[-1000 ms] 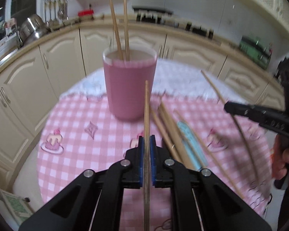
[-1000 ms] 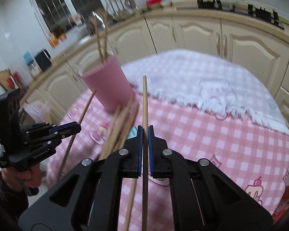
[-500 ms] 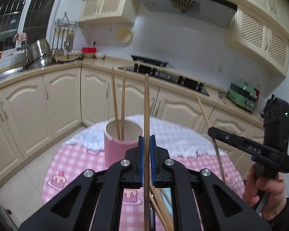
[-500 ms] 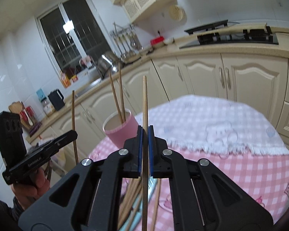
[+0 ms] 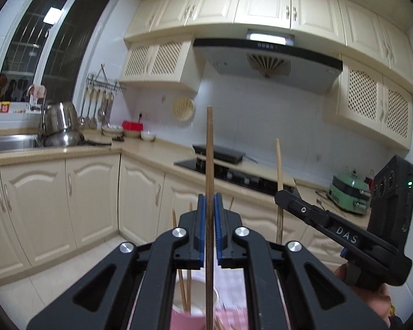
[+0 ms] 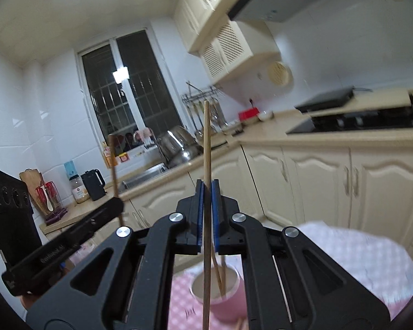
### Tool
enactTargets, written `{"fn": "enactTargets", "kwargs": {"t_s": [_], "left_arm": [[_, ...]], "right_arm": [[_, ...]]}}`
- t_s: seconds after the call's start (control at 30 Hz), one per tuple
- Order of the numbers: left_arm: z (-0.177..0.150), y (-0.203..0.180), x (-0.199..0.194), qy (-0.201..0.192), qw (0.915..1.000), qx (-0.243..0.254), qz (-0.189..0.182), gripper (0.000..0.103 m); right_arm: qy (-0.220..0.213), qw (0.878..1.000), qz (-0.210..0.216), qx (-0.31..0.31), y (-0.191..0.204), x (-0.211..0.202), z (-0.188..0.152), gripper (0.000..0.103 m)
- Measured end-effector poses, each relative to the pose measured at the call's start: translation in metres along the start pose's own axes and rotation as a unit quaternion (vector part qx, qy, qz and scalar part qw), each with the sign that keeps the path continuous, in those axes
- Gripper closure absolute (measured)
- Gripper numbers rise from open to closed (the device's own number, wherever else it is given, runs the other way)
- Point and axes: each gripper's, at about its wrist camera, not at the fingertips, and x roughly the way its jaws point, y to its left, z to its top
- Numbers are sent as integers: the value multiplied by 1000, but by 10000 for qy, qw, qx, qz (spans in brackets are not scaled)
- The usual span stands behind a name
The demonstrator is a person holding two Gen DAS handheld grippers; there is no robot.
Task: Organize utensils
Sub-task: 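Carry the chopstick with the right tool and drop it into the pink cup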
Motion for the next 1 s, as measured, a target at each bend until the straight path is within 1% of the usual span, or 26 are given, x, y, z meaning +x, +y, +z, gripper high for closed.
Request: {"fn": "enactTargets", "kwargs": {"t_s": [0.1,0.23,0.4,0.6,0.77,0.8,0.83,0.87,0.9,0.93,0.97,1.0], "left_arm": [[10,4,14,-175,9998,-55,35,98],[14,12,33,-255,9995,-136,126,98],[0,22,55,-168,9994,-235,196,98],[-22,30,72,-69,9994,-204,282,98],[-32,31,75,8,9994,-76,331,97],[-35,31,75,51,9994,-26,350,96],[-37,31,75,103,9993,12,362,84],[-39,30,74,127,9991,22,392,71],[-41,31,71,102,9990,4,437,48],[-42,33,64,24,9988,-43,479,42],[-42,34,61,40,9989,-59,471,39],[-42,34,57,54,9988,-58,485,35]], "right_arm": [[-134,9998,-59,-140,5,15,7,97],[-145,9997,-121,-125,0,39,5,97],[-96,9997,-224,44,-12,61,-8,97],[72,9994,-323,74,-23,80,-30,97],[404,9986,-339,41,-25,84,-44,96],[516,9981,-339,12,-24,84,-47,96],[619,9972,-412,-33,-24,84,-50,95],[684,9965,-477,-65,-25,81,-53,83],[705,9961,-523,-38,-28,77,-55,56],[666,9960,-597,59,-32,72,-56,45],[644,9961,-598,116,-34,68,-57,32],[658,9957,-627,156,-37,62,-58,31]]}}
